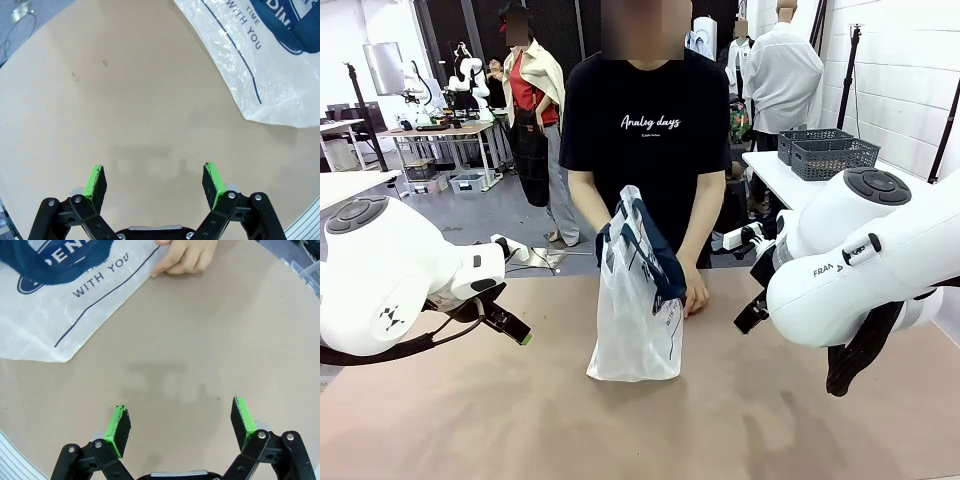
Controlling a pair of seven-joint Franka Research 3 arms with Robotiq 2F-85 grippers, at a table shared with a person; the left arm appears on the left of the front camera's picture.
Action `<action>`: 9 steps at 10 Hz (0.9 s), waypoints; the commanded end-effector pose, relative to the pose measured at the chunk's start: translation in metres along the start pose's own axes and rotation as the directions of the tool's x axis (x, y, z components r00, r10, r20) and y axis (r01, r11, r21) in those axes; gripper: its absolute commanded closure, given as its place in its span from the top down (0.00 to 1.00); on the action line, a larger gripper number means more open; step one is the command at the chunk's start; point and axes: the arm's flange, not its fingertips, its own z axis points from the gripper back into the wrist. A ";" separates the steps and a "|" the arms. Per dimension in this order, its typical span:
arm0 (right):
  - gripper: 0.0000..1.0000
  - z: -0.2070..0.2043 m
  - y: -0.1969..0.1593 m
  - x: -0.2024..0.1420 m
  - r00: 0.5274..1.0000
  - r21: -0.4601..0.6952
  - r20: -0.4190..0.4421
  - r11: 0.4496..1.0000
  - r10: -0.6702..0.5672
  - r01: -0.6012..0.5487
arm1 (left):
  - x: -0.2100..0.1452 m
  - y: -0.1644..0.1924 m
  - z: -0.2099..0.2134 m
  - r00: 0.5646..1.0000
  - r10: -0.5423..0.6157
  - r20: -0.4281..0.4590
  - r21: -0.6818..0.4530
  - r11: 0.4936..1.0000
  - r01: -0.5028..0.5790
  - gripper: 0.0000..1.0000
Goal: Transfer purchased items from the store into the shopping bag.
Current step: Open the Reusable shopping bag in the center of the table.
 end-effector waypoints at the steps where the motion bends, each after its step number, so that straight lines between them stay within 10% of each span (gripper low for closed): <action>1: 1.00 0.000 0.000 0.000 1.000 0.000 0.000 1.000 0.000 0.000 | 0.000 0.001 0.000 1.000 0.003 0.000 0.000 1.000 -0.003 1.00; 9: 1.00 0.000 0.000 0.000 1.000 0.000 0.000 1.000 0.000 0.000 | 0.000 0.001 0.000 1.000 0.003 0.000 0.000 1.000 -0.003 1.00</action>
